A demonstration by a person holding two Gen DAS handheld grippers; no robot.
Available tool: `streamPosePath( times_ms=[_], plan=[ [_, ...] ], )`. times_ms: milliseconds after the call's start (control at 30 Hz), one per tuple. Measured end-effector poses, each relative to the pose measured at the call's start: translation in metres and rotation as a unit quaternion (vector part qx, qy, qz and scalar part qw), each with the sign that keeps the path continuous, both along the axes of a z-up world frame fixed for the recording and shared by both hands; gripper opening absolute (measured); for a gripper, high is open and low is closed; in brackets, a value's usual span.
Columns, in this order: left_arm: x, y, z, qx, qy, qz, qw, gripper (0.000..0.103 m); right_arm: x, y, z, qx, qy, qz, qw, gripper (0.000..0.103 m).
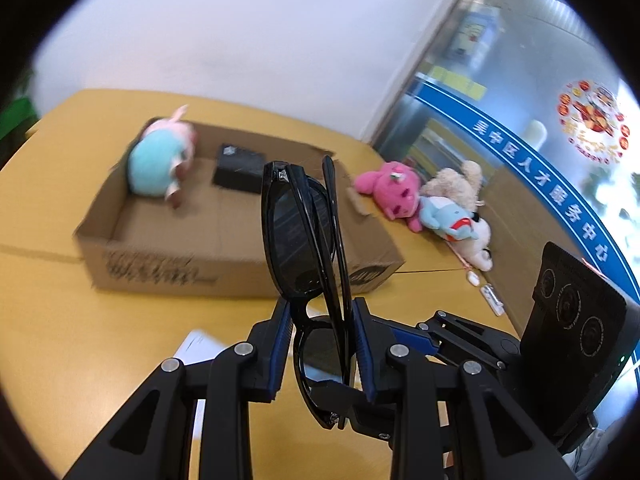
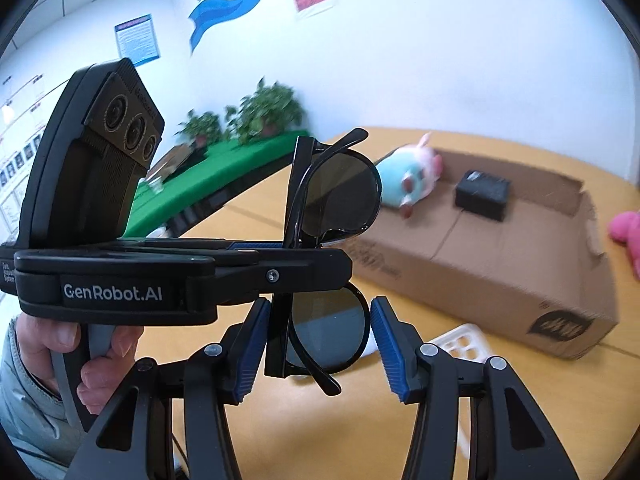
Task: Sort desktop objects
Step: 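Lift the sunglasses with both grippers and carry them over the cardboard box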
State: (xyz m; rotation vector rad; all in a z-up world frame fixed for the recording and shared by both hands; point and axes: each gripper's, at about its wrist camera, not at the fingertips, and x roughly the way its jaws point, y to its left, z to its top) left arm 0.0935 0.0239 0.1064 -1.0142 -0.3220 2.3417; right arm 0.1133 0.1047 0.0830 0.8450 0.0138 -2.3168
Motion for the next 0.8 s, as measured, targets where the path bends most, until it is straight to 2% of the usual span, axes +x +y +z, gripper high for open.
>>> streamPosePath(
  times_ms=[367,600,800],
  plan=[
    [-0.081,0.051,0.035,-0.005,0.029,-0.085,0.9960,0.028,-0.055,0.051,0.035,-0.006,0.028,-0.090,0.996,0.050],
    [-0.137,0.078,0.059,-0.019,0.047,-0.109,0.9928,0.028,-0.115,0.078,0.059,-0.003,0.044,-0.116,0.992,0.050],
    [-0.186,0.095,0.066,-0.018,0.045,-0.118,0.9918,0.028,-0.166,0.096,0.069,-0.003,0.051,-0.130,0.990,0.050]
  ],
)
